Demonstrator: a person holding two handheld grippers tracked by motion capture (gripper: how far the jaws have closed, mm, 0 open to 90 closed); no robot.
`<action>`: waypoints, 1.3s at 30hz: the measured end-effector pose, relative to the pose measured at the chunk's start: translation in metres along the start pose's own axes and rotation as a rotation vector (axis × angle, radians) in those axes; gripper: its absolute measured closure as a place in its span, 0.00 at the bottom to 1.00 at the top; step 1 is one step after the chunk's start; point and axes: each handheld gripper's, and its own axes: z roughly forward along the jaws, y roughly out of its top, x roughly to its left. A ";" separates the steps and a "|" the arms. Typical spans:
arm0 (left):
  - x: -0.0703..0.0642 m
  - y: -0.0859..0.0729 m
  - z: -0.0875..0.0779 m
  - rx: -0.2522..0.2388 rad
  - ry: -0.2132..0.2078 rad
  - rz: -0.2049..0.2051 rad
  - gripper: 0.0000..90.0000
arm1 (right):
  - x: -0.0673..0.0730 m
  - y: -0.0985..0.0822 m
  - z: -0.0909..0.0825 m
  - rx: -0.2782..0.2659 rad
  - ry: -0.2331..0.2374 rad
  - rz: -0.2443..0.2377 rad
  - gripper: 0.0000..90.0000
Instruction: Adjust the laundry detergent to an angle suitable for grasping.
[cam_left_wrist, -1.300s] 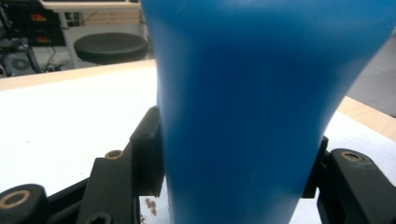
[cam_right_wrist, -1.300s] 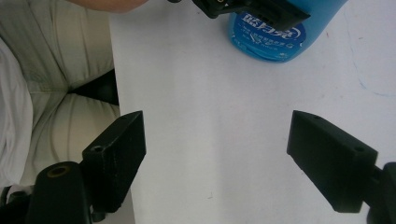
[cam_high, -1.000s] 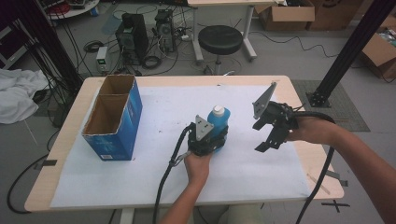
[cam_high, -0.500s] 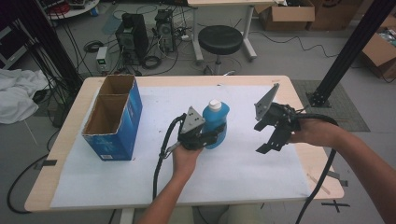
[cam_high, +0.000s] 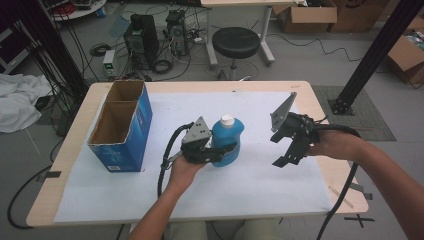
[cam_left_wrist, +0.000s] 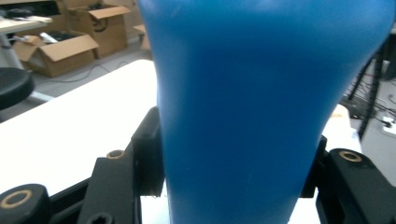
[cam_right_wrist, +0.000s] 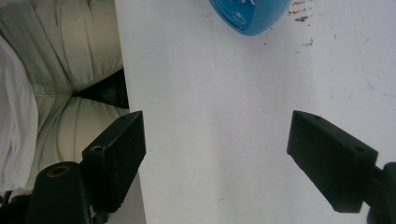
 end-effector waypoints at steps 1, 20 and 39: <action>0.000 -0.001 -0.001 -0.002 -0.011 -0.002 0.49 | 0.000 0.000 0.000 -0.001 0.001 -0.002 0.21; -0.001 -0.005 -0.003 0.071 -0.254 0.079 0.50 | 0.004 0.006 0.002 0.002 0.007 0.001 0.21; 0.004 -0.027 0.002 0.130 -0.314 0.085 0.50 | 0.007 0.008 0.004 0.002 0.007 0.018 0.21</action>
